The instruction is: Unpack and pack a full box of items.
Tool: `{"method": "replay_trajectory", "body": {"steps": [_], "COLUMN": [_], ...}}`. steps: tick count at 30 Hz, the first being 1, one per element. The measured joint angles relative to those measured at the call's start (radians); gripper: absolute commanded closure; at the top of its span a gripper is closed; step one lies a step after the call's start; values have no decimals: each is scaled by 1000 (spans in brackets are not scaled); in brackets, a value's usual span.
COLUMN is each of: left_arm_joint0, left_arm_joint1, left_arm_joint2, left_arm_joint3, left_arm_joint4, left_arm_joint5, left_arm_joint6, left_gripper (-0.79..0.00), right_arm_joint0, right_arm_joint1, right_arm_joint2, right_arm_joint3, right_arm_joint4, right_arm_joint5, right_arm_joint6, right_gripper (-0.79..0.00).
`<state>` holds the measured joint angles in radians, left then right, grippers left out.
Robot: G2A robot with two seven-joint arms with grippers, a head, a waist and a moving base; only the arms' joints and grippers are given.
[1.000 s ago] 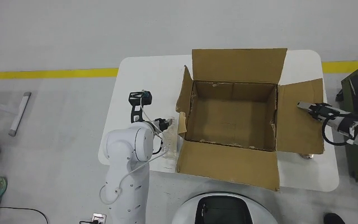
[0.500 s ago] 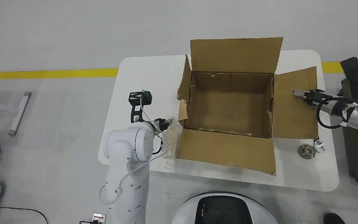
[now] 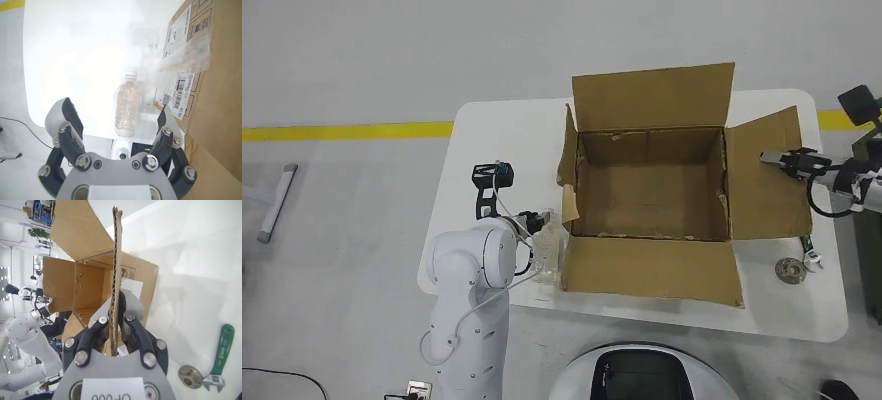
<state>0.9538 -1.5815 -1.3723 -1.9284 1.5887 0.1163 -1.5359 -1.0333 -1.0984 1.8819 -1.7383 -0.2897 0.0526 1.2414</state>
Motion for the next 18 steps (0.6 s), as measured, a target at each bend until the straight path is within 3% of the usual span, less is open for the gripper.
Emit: {"method": "replay_trajectory", "body": {"steps": [4, 7, 11, 18], "left_arm_joint0": [3, 45, 97, 158], "left_arm_joint1": [0, 5, 14, 25], "left_arm_joint2": [0, 0, 14, 21], "left_arm_joint3": [2, 14, 11, 18], "left_arm_joint4": [0, 12, 35, -46], "left_arm_joint5": [-2, -37, -130, -282], "left_arm_joint6": [4, 54, 102, 50], "left_gripper": [-785, -785, -785, -785], "right_arm_joint0": [-16, -46, -119, -190], "right_arm_joint1": [10, 12, 12, 18], "right_arm_joint2": [27, 69, 120, 137], "right_arm_joint3": [-38, -83, -169, -234], "right_arm_joint4": [-34, -18, -7, 4], "right_arm_joint5": [-34, -64, -85, -61], "right_arm_joint6": [-54, -161, -277, -312], "right_gripper": [-785, -785, -785, -785]}}
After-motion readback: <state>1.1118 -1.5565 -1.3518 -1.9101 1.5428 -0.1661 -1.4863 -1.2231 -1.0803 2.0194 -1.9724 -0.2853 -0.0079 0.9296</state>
